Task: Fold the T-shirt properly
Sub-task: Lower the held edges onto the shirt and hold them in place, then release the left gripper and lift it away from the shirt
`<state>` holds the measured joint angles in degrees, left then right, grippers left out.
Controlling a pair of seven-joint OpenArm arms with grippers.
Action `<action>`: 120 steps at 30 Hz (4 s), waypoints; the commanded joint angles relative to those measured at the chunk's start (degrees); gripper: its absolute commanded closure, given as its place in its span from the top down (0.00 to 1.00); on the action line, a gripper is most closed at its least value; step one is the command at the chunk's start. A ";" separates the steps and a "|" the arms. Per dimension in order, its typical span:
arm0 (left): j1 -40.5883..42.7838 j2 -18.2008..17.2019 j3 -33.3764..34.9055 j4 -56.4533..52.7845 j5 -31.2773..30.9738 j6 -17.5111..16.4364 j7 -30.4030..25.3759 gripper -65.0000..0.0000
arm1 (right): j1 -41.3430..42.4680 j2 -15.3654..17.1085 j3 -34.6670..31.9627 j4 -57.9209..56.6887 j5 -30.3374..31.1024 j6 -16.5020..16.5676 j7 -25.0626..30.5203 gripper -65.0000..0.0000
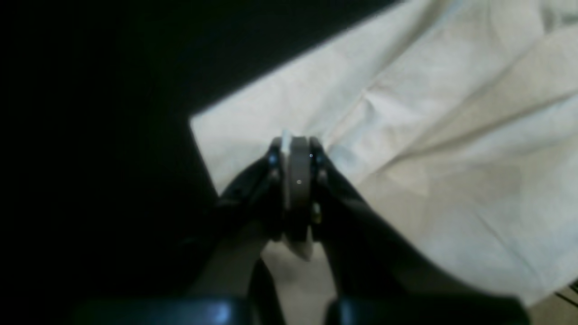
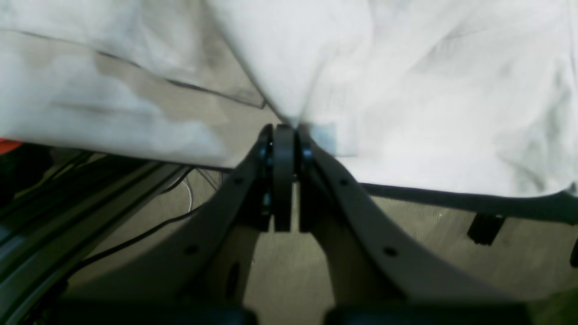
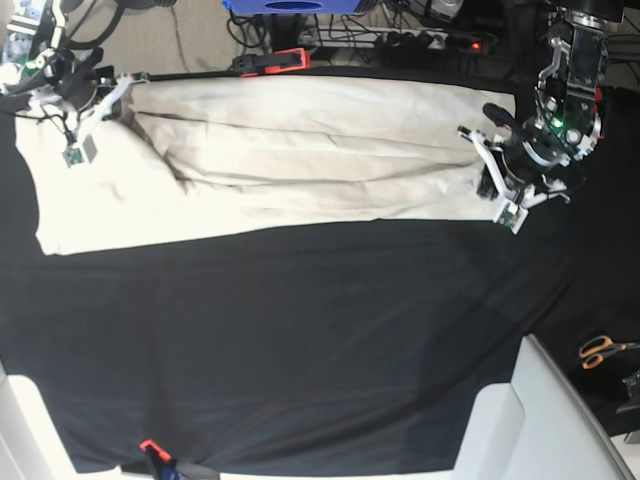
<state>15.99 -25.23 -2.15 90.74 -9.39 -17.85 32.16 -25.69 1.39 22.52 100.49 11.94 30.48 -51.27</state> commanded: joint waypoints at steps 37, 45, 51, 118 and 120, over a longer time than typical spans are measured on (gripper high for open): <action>0.14 -0.92 0.44 1.79 7.94 0.22 -1.09 0.00 | 2.53 0.33 0.90 1.53 0.41 -0.28 -1.26 0.62; 2.34 -3.21 2.81 6.54 8.02 -1.80 -0.82 0.00 | 3.06 0.24 0.99 1.53 0.49 -0.28 -1.26 0.60; 3.04 -3.65 2.37 6.36 8.02 -2.15 -0.82 0.03 | 2.97 0.24 0.99 1.53 0.49 -0.28 -1.26 0.60; 1.02 6.64 4.66 -0.06 8.02 -8.13 -0.91 0.00 | 3.76 0.24 0.99 1.18 0.49 -0.28 -1.53 0.60; 2.43 6.55 4.66 1.35 8.02 -8.13 -0.91 0.00 | 3.76 0.24 0.99 1.18 0.49 -0.28 -1.53 0.60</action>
<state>18.79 -18.22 2.70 90.96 -1.02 -25.98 32.21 -22.09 1.10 23.29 100.86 11.97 30.44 -53.19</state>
